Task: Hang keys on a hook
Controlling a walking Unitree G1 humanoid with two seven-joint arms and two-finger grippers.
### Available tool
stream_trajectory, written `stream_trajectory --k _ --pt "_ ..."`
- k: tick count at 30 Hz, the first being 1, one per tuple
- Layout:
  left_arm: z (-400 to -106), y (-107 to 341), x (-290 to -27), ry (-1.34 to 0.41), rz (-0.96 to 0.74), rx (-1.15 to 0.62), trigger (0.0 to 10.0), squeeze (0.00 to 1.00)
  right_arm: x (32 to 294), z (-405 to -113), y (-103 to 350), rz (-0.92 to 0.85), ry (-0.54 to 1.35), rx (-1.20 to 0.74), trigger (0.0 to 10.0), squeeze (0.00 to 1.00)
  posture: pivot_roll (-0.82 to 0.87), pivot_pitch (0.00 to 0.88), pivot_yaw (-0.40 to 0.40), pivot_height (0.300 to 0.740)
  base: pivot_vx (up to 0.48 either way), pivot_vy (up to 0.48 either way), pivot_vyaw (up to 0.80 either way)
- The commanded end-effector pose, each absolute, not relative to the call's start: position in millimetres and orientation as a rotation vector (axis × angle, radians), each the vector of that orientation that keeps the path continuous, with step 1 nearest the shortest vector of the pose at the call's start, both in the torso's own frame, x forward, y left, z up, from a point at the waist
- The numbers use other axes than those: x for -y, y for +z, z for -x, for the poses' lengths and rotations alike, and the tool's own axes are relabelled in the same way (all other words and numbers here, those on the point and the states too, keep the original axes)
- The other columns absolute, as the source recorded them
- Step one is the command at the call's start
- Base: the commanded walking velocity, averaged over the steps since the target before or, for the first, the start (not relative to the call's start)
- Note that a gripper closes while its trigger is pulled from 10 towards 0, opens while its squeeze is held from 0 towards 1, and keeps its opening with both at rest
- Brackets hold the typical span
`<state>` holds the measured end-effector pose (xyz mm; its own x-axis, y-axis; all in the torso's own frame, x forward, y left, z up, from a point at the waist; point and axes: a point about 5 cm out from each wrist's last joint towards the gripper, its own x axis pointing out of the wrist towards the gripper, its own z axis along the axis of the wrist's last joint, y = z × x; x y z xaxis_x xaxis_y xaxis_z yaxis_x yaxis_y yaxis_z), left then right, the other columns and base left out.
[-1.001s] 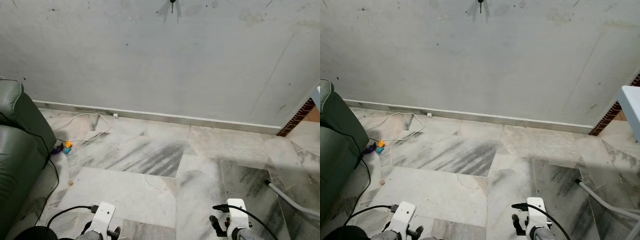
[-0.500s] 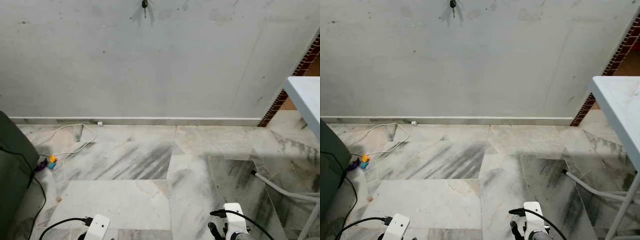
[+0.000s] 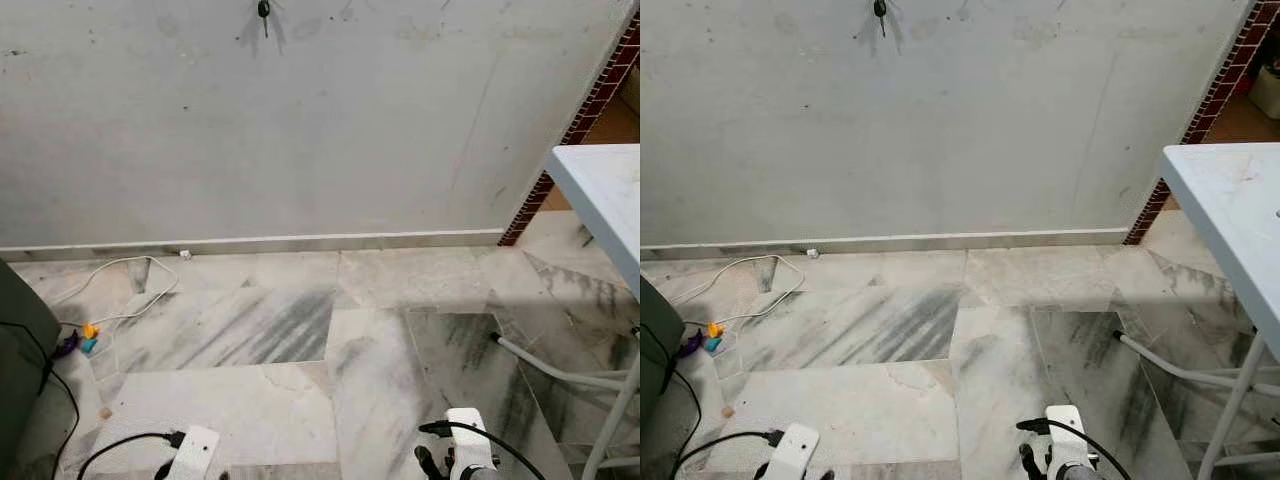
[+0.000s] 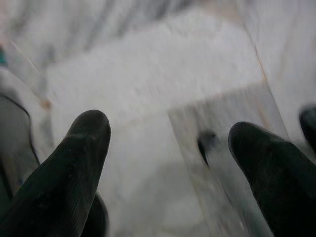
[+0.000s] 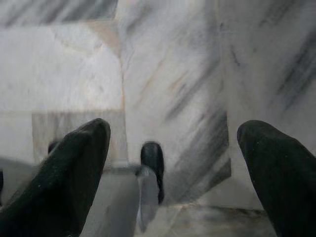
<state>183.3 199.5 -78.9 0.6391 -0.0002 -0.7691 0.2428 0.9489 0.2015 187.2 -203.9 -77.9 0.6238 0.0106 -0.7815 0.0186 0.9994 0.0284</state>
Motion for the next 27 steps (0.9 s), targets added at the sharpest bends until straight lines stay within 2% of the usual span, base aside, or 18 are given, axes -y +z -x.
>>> stream_trajectory --k 1,3,6,10,20,27 --pt "-205 -66 -201 -0.111 -0.282 -0.789 10.0 0.00 204 -198 -72 -0.085 -0.023 -0.836 10.0 0.00 -0.04 0.073 0.041 0.740 0.000 0.000 -0.79" --pt "-213 -62 -200 -0.101 -0.270 -0.763 10.0 0.00 203 -202 -69 -0.101 -0.026 -0.811 10.0 0.00 -0.04 0.075 0.041 0.740 0.000 0.000 -0.79" --pt "-246 -38 -192 -0.061 -0.213 -0.587 10.0 0.00 201 -234 -45 -0.131 -0.001 -0.621 10.0 0.00 -0.05 0.090 0.041 0.740 0.000 0.000 -0.79" --pt "-272 -9 -175 -0.090 -0.122 -0.382 10.0 0.00 194 -263 -16 -0.154 0.029 -0.413 10.0 0.00 -0.06 0.105 0.042 0.740 0.000 0.000 -0.80" --pt "-285 43 -153 -0.133 -0.025 -0.089 10.0 0.00 178 -276 26 -0.109 0.040 -0.162 10.0 0.00 -0.06 0.119 0.041 0.740 0.000 0.000 -0.80" --pt "-275 43 -157 -0.153 -0.009 -0.100 10.0 0.00 180 -282 44 -0.059 -0.003 -0.094 10.0 0.00 -0.06 0.115 0.041 0.740 0.000 0.000 -0.79"
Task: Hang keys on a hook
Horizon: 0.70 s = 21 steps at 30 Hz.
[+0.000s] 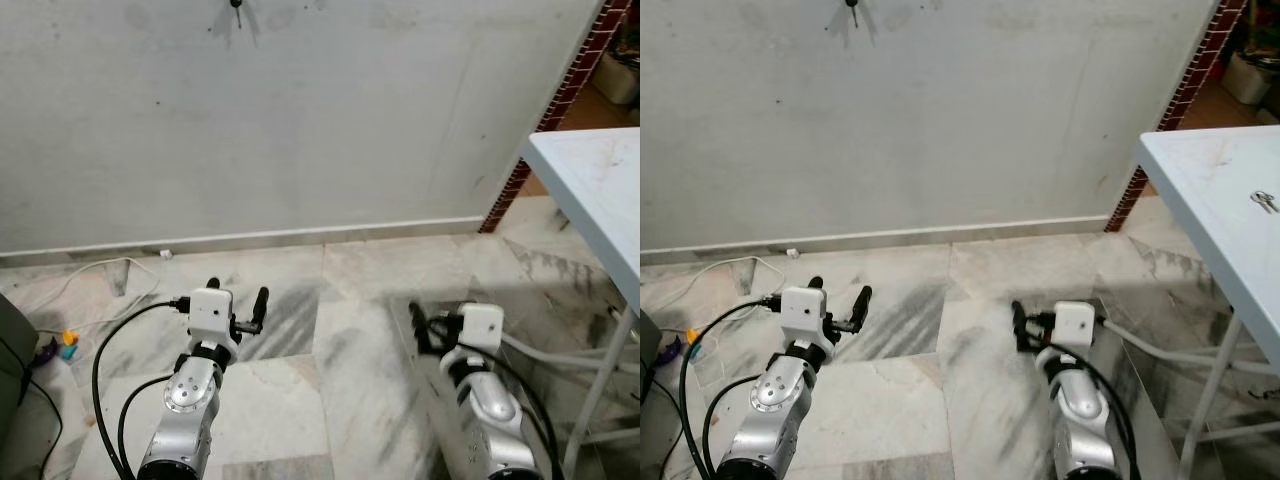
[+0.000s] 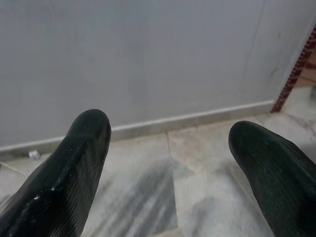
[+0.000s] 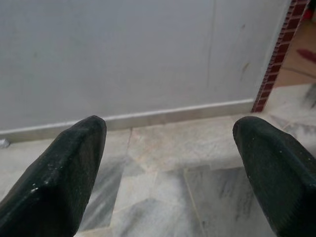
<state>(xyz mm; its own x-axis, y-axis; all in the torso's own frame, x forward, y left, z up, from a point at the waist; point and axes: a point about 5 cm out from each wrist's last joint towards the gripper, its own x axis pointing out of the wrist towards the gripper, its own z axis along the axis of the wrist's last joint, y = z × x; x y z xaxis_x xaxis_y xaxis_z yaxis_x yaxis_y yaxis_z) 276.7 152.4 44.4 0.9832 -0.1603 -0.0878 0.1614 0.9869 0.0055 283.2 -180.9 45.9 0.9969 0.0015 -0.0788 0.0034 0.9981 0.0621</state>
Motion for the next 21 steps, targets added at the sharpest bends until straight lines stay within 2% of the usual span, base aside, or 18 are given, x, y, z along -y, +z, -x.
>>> stream_trajectory --k 1,7,11,15,21 --pt "-275 44 -157 -0.150 -0.004 -0.104 10.0 0.00 180 -283 46 -0.058 -0.001 -0.092 10.0 0.00 -0.06 0.114 0.040 0.740 0.000 0.000 -0.79" --pt "-280 59 -153 -0.153 0.024 -0.088 10.0 0.00 181 -287 57 -0.047 0.014 -0.058 10.0 0.00 -0.06 0.113 0.042 0.740 0.000 0.000 -0.79" --pt "-281 73 -153 -0.167 0.041 -0.046 10.0 0.00 178 -289 68 -0.042 0.029 -0.027 10.0 0.00 -0.05 0.113 0.044 0.740 0.000 0.000 0.00" --pt "-284 96 -151 -0.172 0.084 0.025 10.0 0.00 175 -292 81 -0.042 0.037 0.008 10.0 0.00 -0.05 0.116 0.044 0.740 0.000 0.000 -0.80" --pt "-285 109 -147 -0.192 0.103 0.050 10.0 0.00 171 -294 99 -0.008 0.067 0.066 10.0 0.00 -0.05 0.116 0.044 0.740 0.294 0.000 -0.80"
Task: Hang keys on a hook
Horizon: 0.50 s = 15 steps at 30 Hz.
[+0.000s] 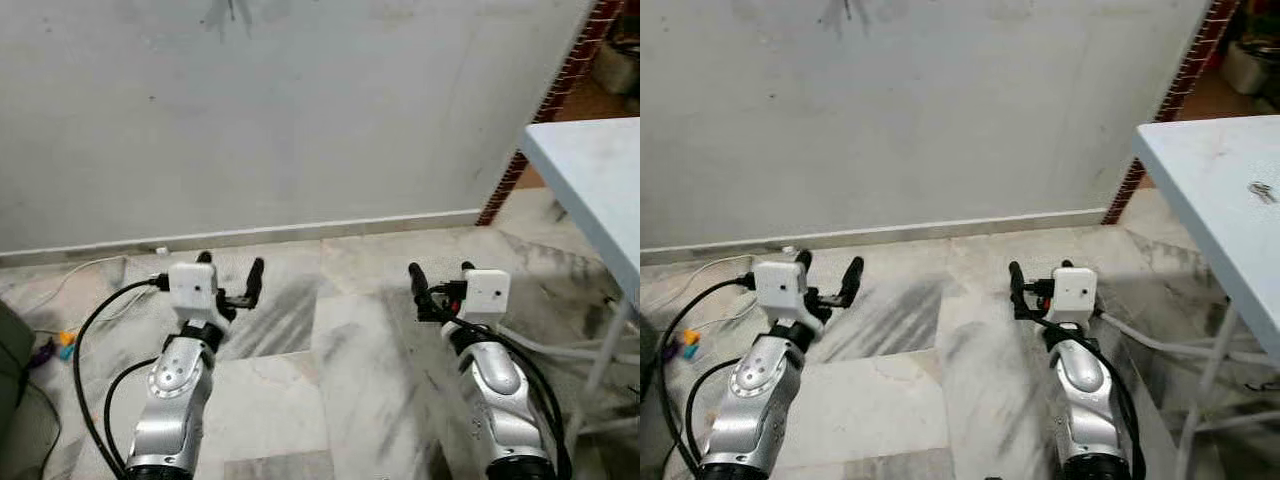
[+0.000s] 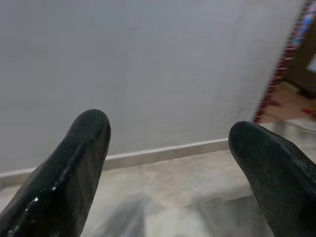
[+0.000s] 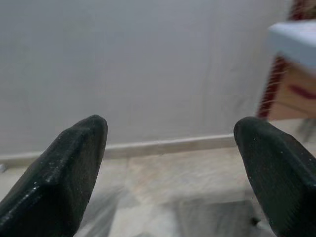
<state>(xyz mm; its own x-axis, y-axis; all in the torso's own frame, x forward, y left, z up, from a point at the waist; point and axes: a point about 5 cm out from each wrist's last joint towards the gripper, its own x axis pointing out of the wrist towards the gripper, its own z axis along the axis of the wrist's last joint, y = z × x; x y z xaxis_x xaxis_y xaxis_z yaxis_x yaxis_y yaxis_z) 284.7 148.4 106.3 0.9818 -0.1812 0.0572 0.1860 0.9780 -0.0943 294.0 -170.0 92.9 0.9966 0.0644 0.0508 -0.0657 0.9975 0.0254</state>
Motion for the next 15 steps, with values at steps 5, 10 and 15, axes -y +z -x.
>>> stream_trajectory --k 5,10,15 --pt "-283.0 107.9 -146.9 -0.196 0.109 0.033 10.0 0.00 171.2 -294.8 101.8 -0.007 0.070 0.065 10.0 0.00 -0.06 0.115 0.043 0.740 0.402 0.000 -0.80" --pt "-282.5 108.9 -147.2 -0.196 0.113 0.025 10.0 0.00 172.4 -294.2 102.3 -0.004 0.067 0.059 10.0 0.00 -0.06 0.114 0.043 0.740 0.425 0.000 -0.80" --pt "-282.0 108.4 -146.9 -0.200 0.107 0.012 10.0 0.00 172.5 -294.0 101.6 -0.004 0.071 0.052 10.0 0.00 -0.06 0.114 0.043 0.740 0.391 0.000 -0.80"
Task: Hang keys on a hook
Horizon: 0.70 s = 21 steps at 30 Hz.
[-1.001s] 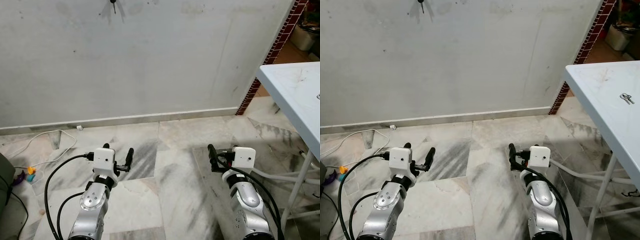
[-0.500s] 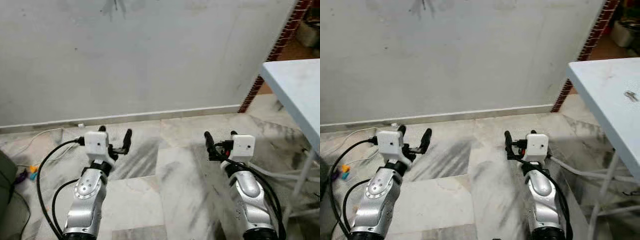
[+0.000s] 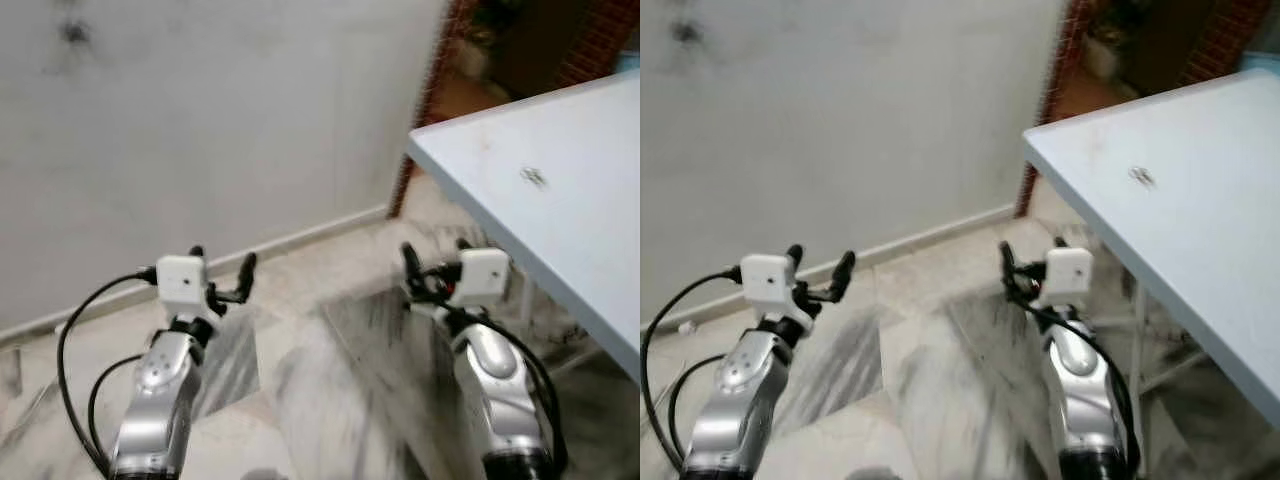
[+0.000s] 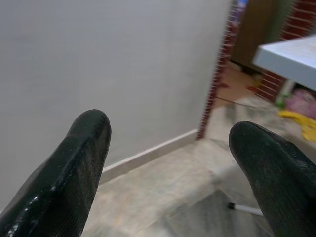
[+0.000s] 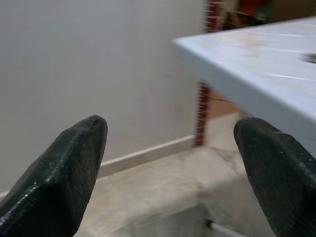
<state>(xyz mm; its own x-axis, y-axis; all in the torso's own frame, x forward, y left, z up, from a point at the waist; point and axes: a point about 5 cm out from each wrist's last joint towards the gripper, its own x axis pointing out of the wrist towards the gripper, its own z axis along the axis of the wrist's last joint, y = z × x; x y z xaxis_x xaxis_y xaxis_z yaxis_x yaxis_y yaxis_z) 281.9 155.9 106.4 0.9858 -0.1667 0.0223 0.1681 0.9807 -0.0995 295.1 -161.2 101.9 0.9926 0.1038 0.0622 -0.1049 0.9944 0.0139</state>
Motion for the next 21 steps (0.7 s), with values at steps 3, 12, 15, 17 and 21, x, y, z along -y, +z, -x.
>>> stream_trajectory --k 3,12,15,17,21 --pt "-281 107 -147 -0.195 0.101 -0.003 10.0 0.00 173 -294 102 -0.005 0.071 0.052 10.0 0.00 -0.05 0.116 0.044 0.740 0.205 0.000 -0.80" --pt "-282 106 -149 -0.183 0.102 -0.018 10.0 0.00 172 -294 106 -0.009 0.065 0.064 10.0 0.00 -0.06 0.119 0.046 0.740 0.000 0.000 -0.77" --pt "-283 107 -149 -0.174 0.105 -0.024 10.0 0.00 173 -295 114 0.023 0.063 0.097 10.0 0.00 -0.06 0.121 0.047 0.740 0.000 0.000 0.00" --pt "-284 109 -150 -0.167 0.107 -0.020 10.0 0.00 172 -295 124 0.053 0.060 0.140 10.0 0.00 -0.06 0.121 0.049 0.740 0.000 0.000 0.00" --pt "-290 116 -153 -0.151 0.112 0.000 10.0 0.00 167 -297 138 0.060 0.066 0.191 10.0 0.00 -0.06 0.122 0.054 0.740 0.000 0.000 0.00"
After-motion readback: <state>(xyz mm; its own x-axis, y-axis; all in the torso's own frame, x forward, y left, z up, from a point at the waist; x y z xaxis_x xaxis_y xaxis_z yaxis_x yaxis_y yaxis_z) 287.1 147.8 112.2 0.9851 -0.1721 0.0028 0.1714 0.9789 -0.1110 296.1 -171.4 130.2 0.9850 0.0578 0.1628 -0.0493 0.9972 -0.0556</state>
